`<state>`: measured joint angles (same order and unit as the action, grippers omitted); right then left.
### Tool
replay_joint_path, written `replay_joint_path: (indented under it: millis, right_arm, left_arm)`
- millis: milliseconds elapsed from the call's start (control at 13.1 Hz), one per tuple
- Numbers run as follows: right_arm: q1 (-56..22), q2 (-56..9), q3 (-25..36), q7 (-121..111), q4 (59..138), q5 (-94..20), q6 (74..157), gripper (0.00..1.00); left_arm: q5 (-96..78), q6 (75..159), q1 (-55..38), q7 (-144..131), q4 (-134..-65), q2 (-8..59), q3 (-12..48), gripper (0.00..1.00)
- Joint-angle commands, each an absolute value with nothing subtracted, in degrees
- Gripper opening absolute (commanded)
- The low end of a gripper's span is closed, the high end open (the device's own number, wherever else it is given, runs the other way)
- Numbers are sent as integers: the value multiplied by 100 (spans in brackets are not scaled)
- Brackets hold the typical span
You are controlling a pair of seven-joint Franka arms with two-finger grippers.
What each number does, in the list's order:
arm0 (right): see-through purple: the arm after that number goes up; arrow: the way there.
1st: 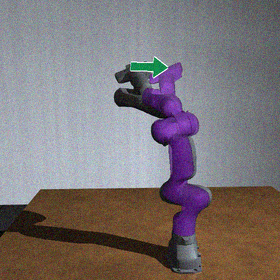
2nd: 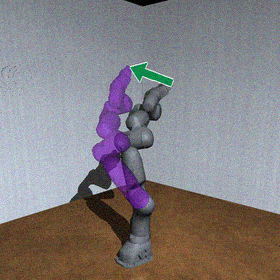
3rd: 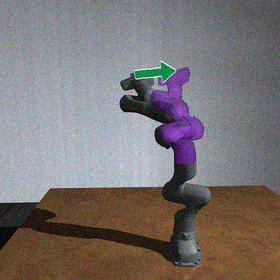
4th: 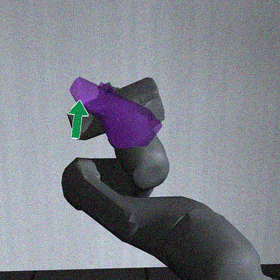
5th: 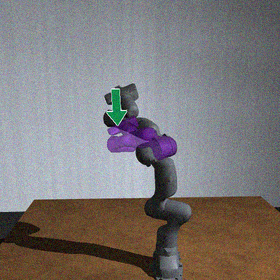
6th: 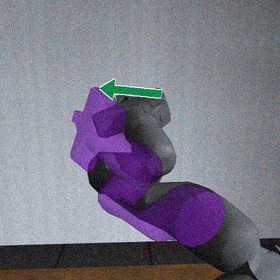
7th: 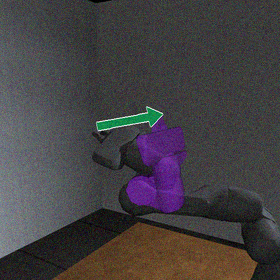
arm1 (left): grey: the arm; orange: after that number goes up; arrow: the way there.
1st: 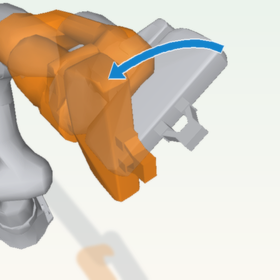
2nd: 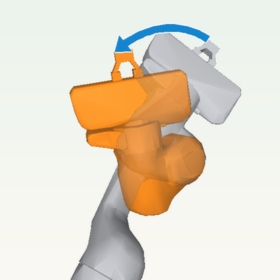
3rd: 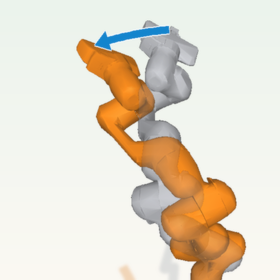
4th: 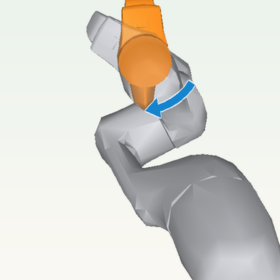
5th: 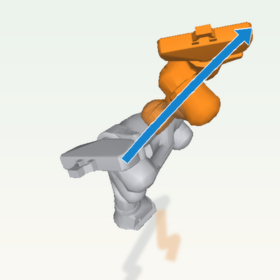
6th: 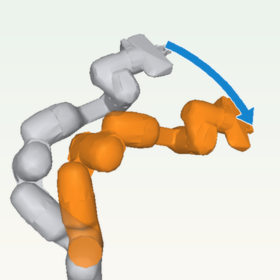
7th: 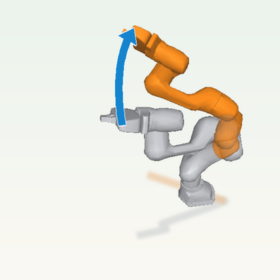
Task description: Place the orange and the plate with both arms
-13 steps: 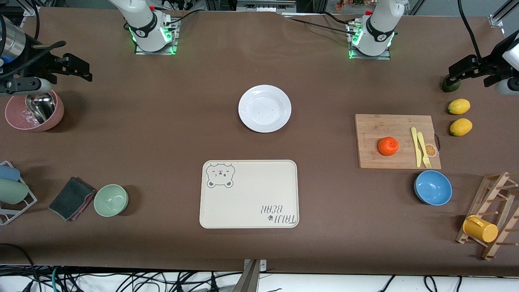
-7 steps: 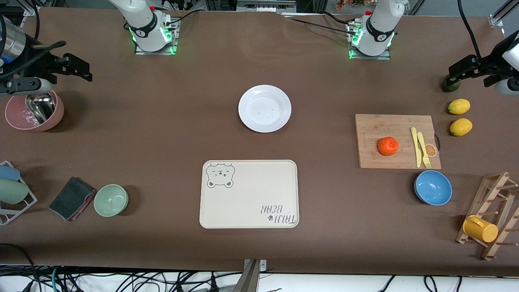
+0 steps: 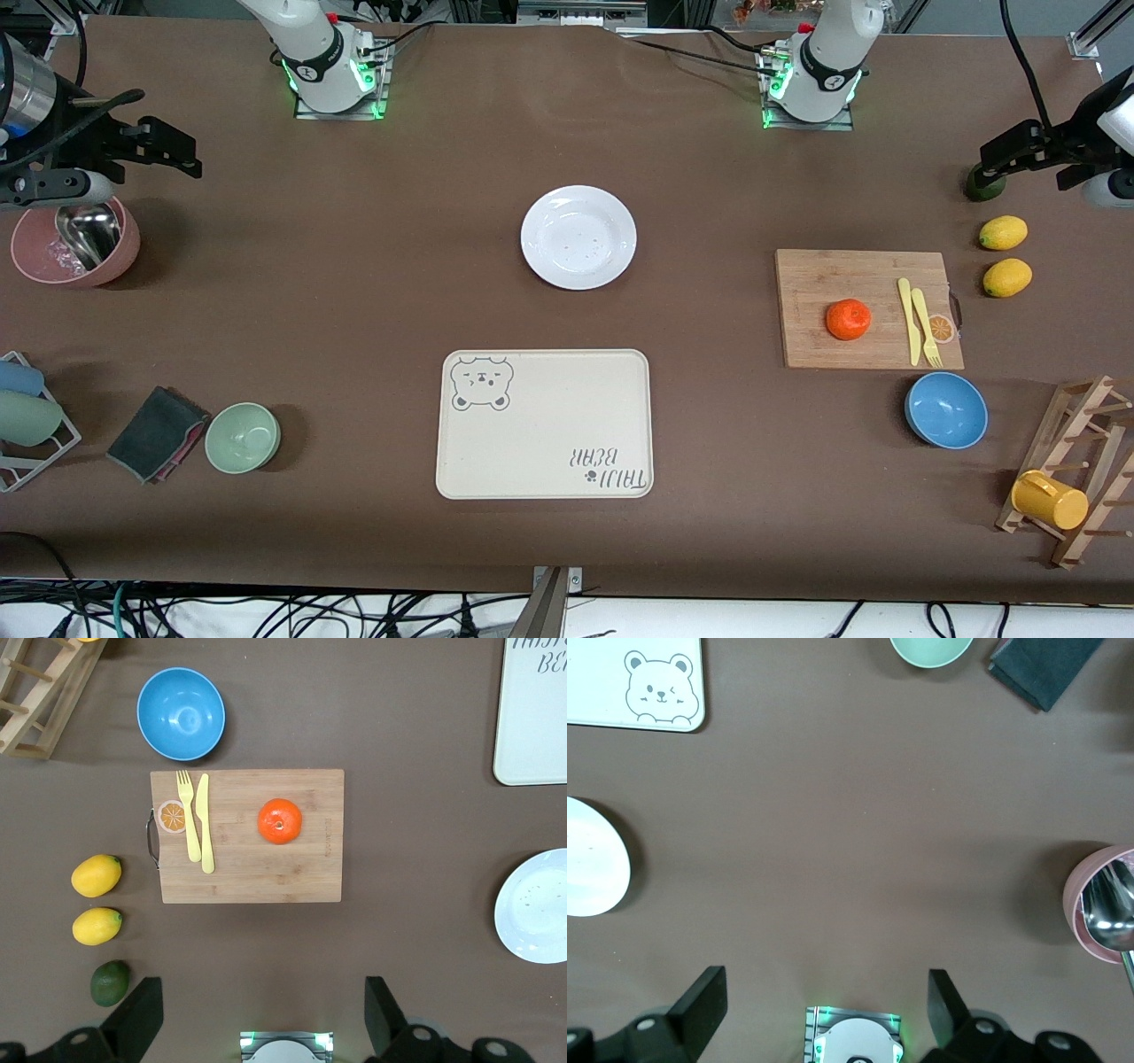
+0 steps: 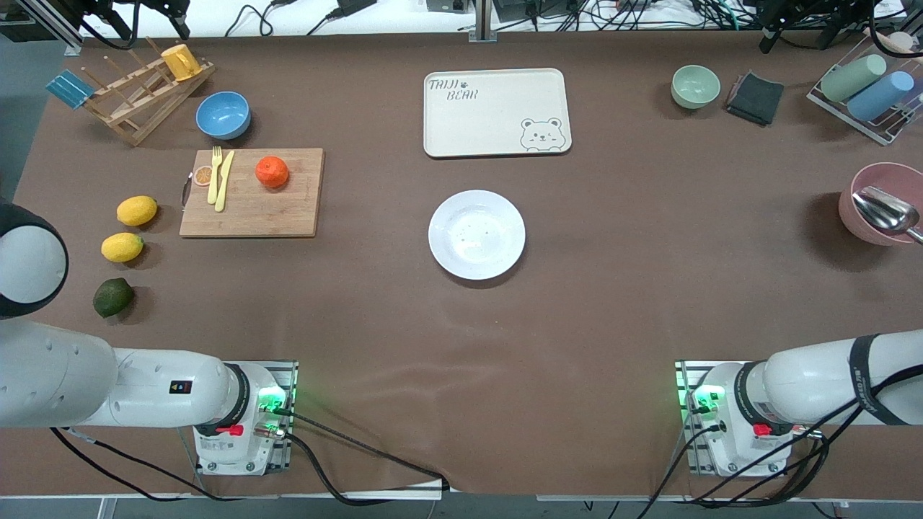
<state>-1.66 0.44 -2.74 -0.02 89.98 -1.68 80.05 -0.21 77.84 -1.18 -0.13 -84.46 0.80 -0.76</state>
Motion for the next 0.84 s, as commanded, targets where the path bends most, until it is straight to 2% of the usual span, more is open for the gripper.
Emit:
replay_joint_path:
  millis: [0, 761]
  right_arm:
    - [-158, -9, -281, -9, 8842, -255, 7901, 100]
    - [-158, -61, -281, 44, 8833, -264, 8042, 100]
  left_arm:
    - [-70, 7743, -105, 53, -8429, 70, -79, 100]
    - [-70, 7743, -79, 53, -8420, 79, -88, 100]
